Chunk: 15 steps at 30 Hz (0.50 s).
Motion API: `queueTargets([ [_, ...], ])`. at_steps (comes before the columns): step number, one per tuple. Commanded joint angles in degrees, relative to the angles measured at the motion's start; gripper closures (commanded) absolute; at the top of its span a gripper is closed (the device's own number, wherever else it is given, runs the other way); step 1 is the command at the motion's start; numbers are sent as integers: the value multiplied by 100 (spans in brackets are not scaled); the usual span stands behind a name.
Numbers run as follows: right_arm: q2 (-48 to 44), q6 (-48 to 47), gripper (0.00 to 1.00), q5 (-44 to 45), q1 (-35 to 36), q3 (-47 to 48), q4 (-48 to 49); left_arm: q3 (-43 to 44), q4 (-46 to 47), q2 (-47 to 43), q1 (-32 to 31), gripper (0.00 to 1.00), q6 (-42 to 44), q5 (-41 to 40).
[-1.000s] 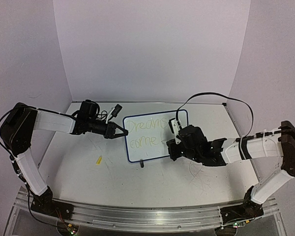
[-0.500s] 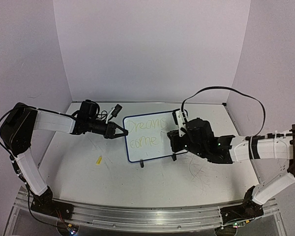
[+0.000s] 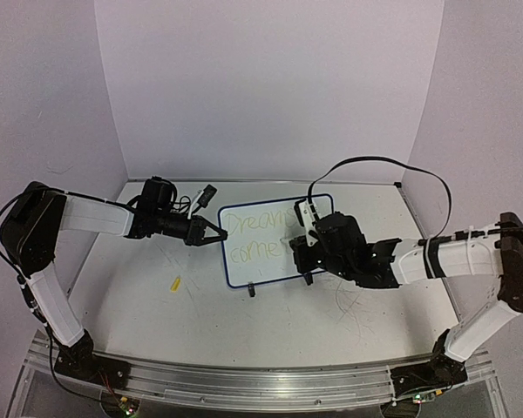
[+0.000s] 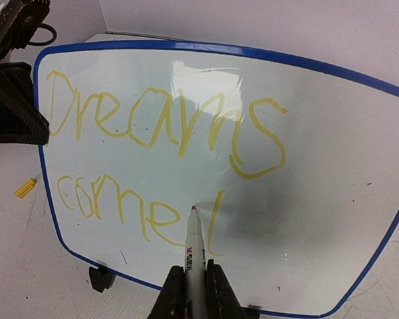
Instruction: Write a sentence on the whiteboard
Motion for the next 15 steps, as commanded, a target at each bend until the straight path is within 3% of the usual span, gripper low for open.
queueTargets([
  [1, 97, 68, 100, 272, 11, 246, -3, 184, -132, 83, -73, 100, 262, -249],
  [10, 219, 215, 100, 522, 12, 367, -278, 176, -134, 93, -73, 100, 258, -239],
  [15, -260, 408, 100, 975, 16, 158, -548, 184, -134, 99, -73, 100, 259, -250],
])
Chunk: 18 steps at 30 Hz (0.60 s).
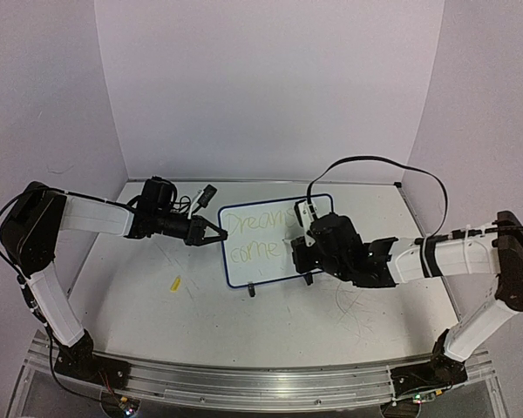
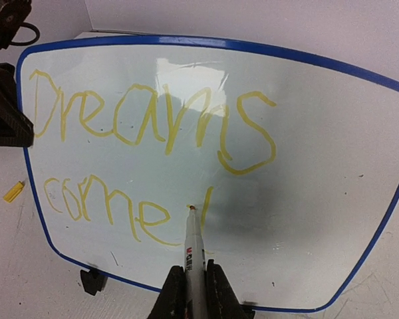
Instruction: Write a sentence on the whiteboard
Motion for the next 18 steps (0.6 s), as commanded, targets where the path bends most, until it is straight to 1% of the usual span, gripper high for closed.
queueTargets([
  [1, -648, 197, 100, 637, -18, -118, -222, 185, -131, 101, -69, 100, 260, -239],
  [4, -1219, 112, 100, 546, -12, -435, -26, 191, -135, 124, -69, 100, 261, -228],
  [7, -1704, -137, 100, -363, -13, -796, 513, 198, -136, 142, -73, 100, 254, -223],
  [8, -1729, -192, 100, -495, -15, -851, 578, 199, -141, 146, -70, 100, 256, -226],
  [9, -1686, -249, 100, -553, -24, -847, 591, 196, -138, 151, -69, 100, 255, -228],
  [12, -1216, -443, 100, -366, -23, -505, 14, 198, -142, 132, -77, 100, 255, -251],
  [15, -1004, -507, 100, -598, -27, -355, -37, 183, -143, 91, -84, 100, 266, -280],
  [18, -824, -469, 100, -643, -11, -241, -69, 185, -141, 100, -101, 100, 269, -298],
])
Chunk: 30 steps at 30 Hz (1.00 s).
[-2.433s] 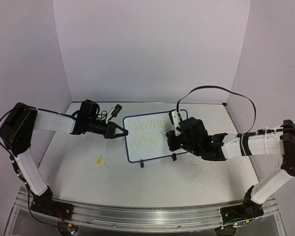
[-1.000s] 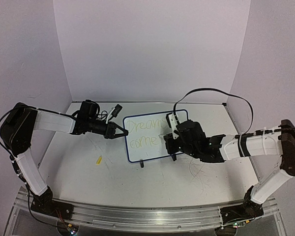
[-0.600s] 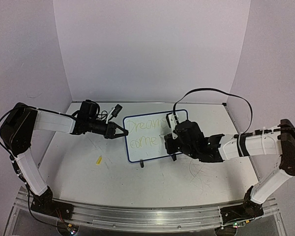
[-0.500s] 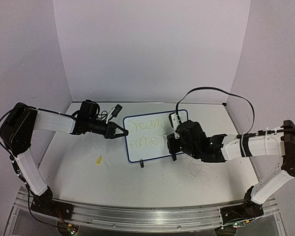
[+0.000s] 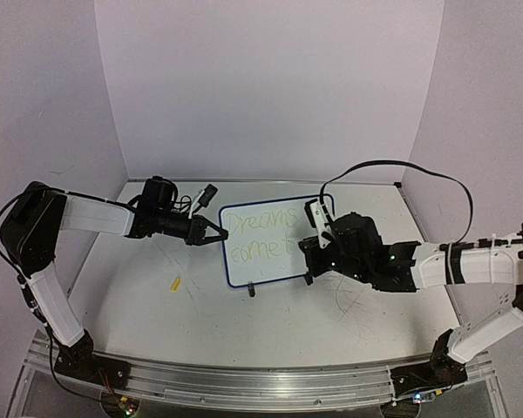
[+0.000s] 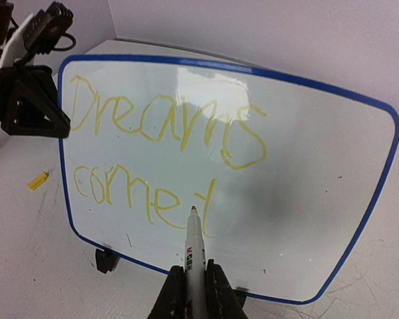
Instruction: Write a sentence on the whiteboard
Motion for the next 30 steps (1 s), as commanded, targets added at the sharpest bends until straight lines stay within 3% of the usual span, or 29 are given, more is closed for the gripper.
queueTargets([
  [1, 217, -85, 100, -184, 9, 324, -114, 147, -137, 98, -83, 100, 268, -295],
  [30, 525, -238, 100, 569, -40, 438, -153, 155, -161, 137, -84, 100, 293, -295],
])
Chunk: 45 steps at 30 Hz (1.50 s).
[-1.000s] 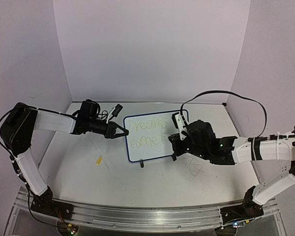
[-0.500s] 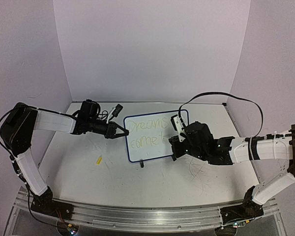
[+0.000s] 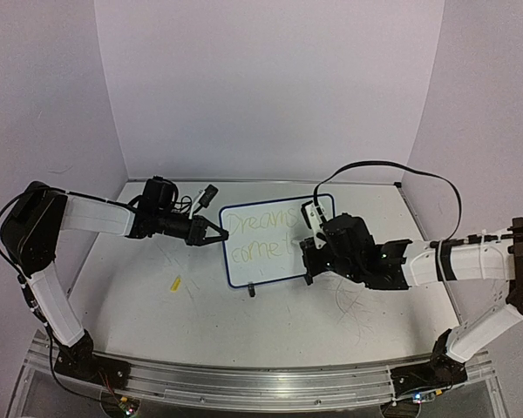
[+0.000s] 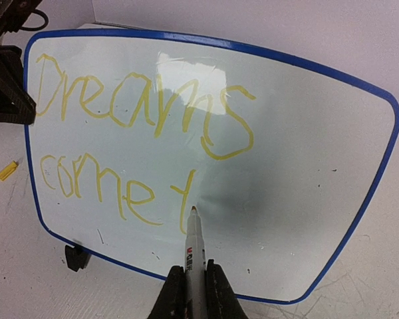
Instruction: Write a sentence on the whiteboard
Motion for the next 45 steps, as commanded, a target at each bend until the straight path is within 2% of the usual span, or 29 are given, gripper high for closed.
queueTargets([
  [1, 79, -60, 100, 186, -35, 252, 72, 155, -163, 119, -68, 100, 285, -288],
  [26, 318, 144, 100, 298, -181, 304, -29, 161, -175, 119, -68, 100, 294, -258],
  [45, 200, 703, 100, 11, -137, -179, -216, 167, -185, 103, -71, 100, 293, -243],
])
